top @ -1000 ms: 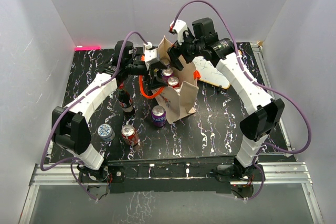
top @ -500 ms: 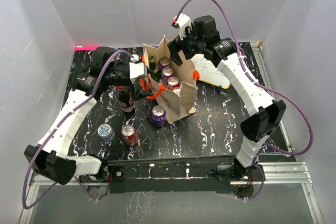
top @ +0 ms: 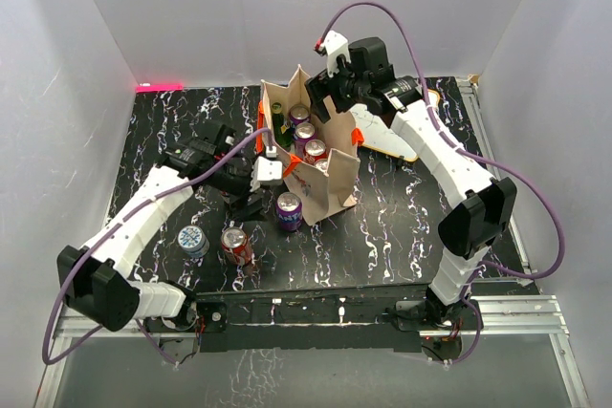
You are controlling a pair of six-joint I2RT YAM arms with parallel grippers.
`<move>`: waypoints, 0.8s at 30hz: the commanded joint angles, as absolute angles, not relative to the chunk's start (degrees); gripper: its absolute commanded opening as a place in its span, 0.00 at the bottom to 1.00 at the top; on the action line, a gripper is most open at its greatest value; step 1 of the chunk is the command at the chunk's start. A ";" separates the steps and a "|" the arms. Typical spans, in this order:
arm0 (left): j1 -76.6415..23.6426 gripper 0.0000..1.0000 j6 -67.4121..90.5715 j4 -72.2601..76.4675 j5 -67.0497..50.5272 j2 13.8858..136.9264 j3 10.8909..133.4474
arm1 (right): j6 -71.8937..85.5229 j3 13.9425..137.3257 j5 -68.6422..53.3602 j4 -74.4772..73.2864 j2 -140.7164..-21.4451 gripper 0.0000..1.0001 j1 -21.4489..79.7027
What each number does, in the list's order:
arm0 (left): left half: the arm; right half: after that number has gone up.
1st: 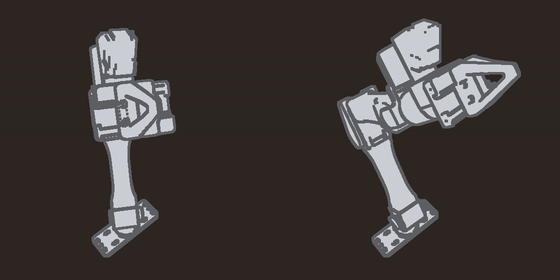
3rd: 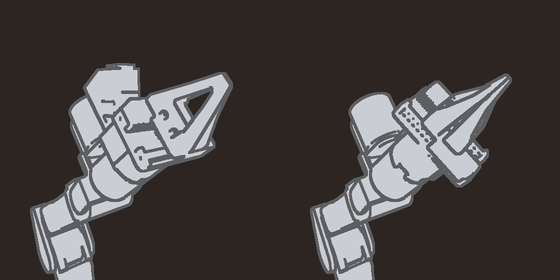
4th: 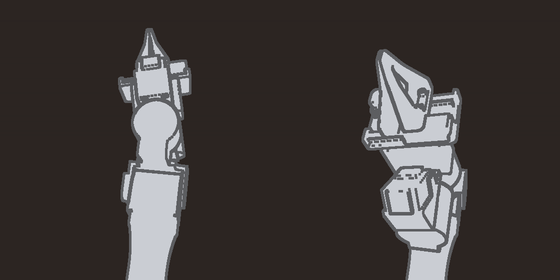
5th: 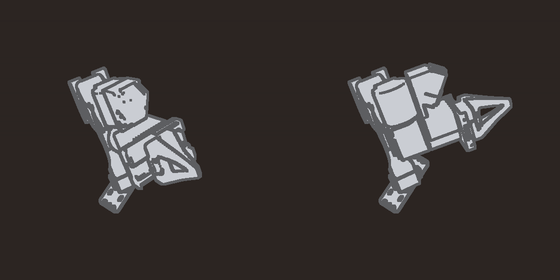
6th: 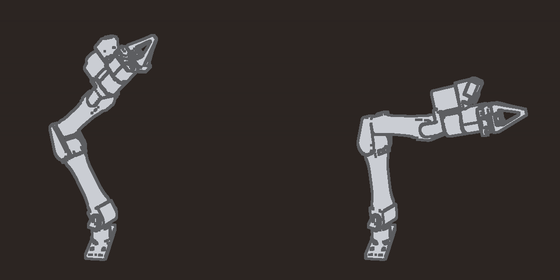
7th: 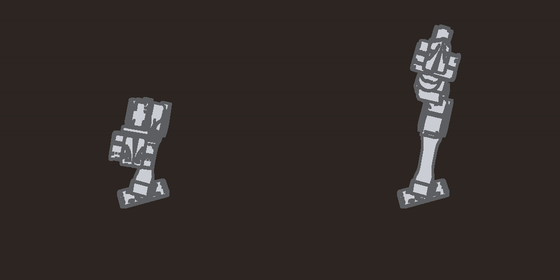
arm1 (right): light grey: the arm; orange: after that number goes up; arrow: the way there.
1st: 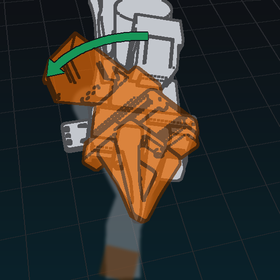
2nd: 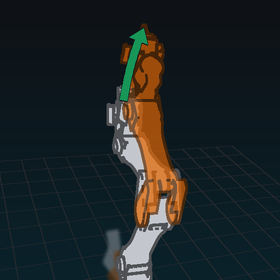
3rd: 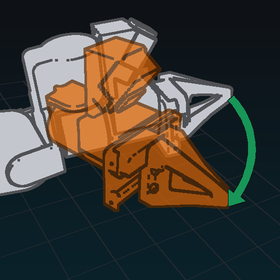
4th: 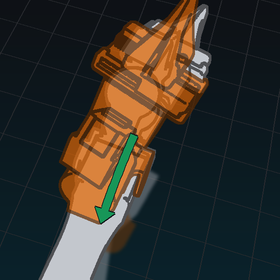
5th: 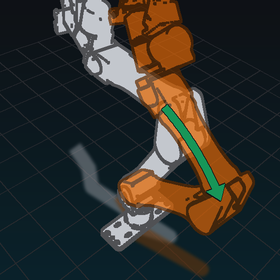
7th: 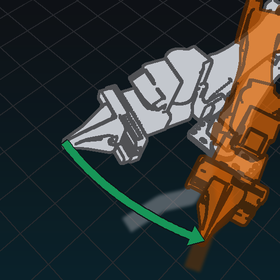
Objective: Place the beverage into the canvas bag
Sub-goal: Pick up the drink from the center of the board.
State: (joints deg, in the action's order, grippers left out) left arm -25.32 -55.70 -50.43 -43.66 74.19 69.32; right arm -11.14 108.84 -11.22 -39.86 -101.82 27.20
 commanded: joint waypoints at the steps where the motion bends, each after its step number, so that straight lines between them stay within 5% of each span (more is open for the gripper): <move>1: -27.41 0.77 -56.62 -50.50 -40.15 76.53 67.63 | -7.57 109.63 -9.19 -33.14 -98.45 0.92 26.89; 21: -31.93 0.85 -44.95 -29.55 -28.37 89.92 63.94 | -8.13 108.38 -6.35 -32.11 -95.45 0.93 25.86; 24: -32.39 0.92 -45.55 -30.10 -30.10 91.45 65.42 | -8.55 107.97 -6.21 -32.09 -94.98 0.93 25.61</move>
